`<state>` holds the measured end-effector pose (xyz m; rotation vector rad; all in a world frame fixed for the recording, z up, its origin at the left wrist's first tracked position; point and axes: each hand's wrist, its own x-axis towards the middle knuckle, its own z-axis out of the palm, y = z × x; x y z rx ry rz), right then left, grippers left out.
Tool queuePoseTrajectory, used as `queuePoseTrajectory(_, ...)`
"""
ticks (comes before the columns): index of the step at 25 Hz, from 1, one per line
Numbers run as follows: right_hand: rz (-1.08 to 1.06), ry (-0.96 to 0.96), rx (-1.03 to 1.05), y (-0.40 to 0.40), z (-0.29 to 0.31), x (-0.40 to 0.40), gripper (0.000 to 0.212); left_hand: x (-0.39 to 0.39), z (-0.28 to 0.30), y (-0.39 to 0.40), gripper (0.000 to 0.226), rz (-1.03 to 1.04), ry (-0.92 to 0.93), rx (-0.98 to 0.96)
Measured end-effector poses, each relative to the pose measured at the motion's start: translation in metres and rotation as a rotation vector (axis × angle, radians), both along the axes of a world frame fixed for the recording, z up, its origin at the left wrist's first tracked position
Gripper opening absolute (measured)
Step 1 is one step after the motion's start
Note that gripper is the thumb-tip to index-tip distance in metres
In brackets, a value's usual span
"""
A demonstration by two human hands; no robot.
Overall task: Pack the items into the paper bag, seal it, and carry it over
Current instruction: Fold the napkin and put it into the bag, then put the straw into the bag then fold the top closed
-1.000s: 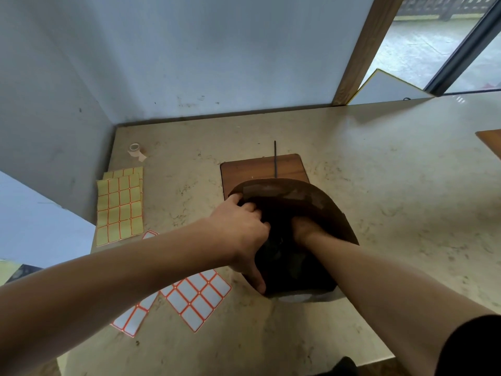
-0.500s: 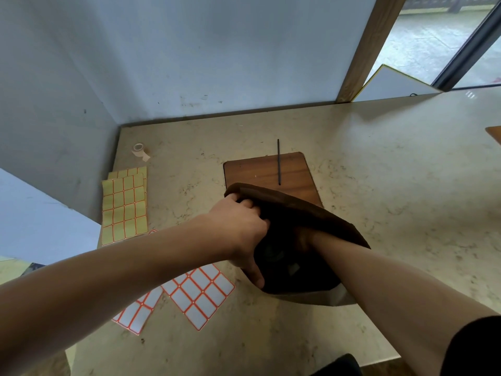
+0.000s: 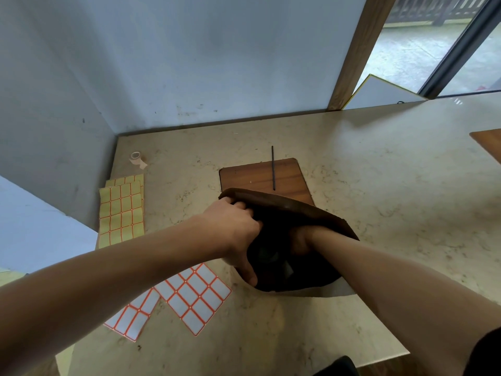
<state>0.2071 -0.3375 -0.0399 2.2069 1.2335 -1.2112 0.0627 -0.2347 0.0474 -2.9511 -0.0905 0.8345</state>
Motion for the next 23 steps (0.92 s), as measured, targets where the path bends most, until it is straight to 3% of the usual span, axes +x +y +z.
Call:
queuePoseTrajectory(5,0.071,-0.075,0.151,-0.009,0.049,-0.010,0.034,0.004,0.002,0.006,0.097,0.017,0.042,-0.045)
queuePoseTrajectory(11,0.330,-0.381,0.470,-0.058,0.097,-0.009,0.023,0.005,0.007,0.008,0.097,0.013,-0.024,-0.083)
queuePoseTrajectory(17,0.392,-0.404,0.666,-0.092,0.105,0.000,0.058,-0.004,0.018,0.010,0.102,0.010,-0.149,-0.071)
queuePoseTrajectory(23,0.404,-0.410,0.728,-0.096,0.104,0.009,0.069,-0.007,0.024,0.010,0.102,0.026,-0.206,-0.051)
